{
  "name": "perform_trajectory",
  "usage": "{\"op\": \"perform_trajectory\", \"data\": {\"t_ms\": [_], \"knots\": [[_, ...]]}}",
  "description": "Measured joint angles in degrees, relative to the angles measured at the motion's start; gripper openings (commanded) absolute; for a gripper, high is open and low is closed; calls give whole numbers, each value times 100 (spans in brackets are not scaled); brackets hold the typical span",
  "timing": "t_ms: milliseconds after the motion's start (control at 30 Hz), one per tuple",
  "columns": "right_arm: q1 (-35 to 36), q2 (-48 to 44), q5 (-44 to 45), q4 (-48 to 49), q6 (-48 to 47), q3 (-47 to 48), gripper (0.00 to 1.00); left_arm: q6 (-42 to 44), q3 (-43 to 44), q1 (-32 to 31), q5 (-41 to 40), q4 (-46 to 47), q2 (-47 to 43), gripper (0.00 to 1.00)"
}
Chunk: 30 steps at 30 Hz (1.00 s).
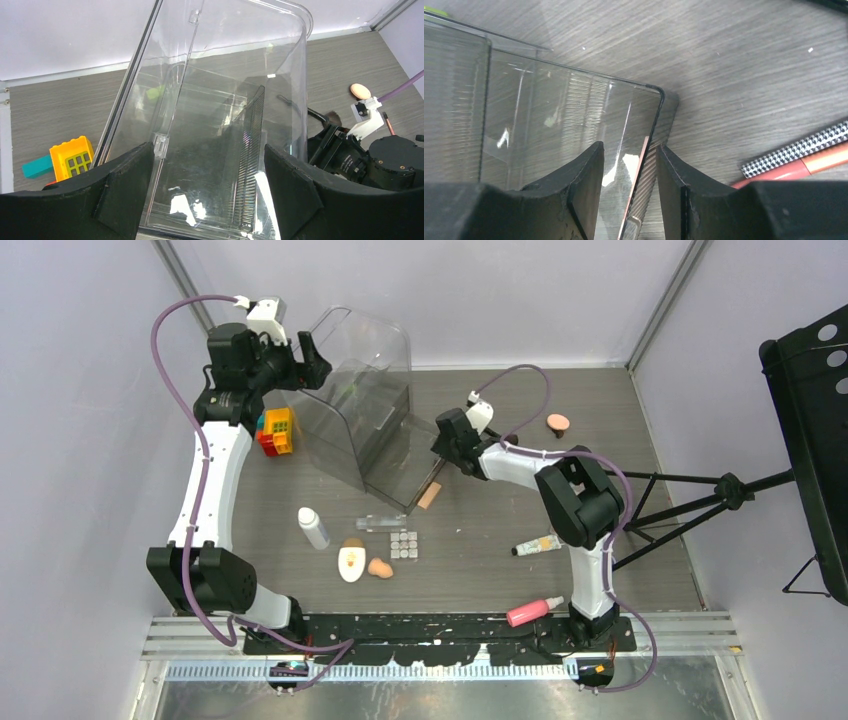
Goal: Organize the makeup
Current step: Pick up the makeup brush from the center of the board.
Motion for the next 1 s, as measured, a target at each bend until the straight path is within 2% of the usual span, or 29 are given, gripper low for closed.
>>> {"op": "perform_trajectory", "data": {"t_ms": [433,633,733,867,1000], "knots": [[-39,0,-42,129,-365,208,48,2,0,7,11,15,11,82],[-243,-262,251,-404,-896,208,49,2,0,7,26,42,26,82],[-601,-516,232,-632,-1340,282,51,2,0,7,26,44,28,82],[-1252,-516,-162,-1145,-2068,844,53,-2,2,33,33,68,42,82],[-1764,170,-1158,-2083,-3145,2229,54,-24,2,118,116,96,57,82]]}}
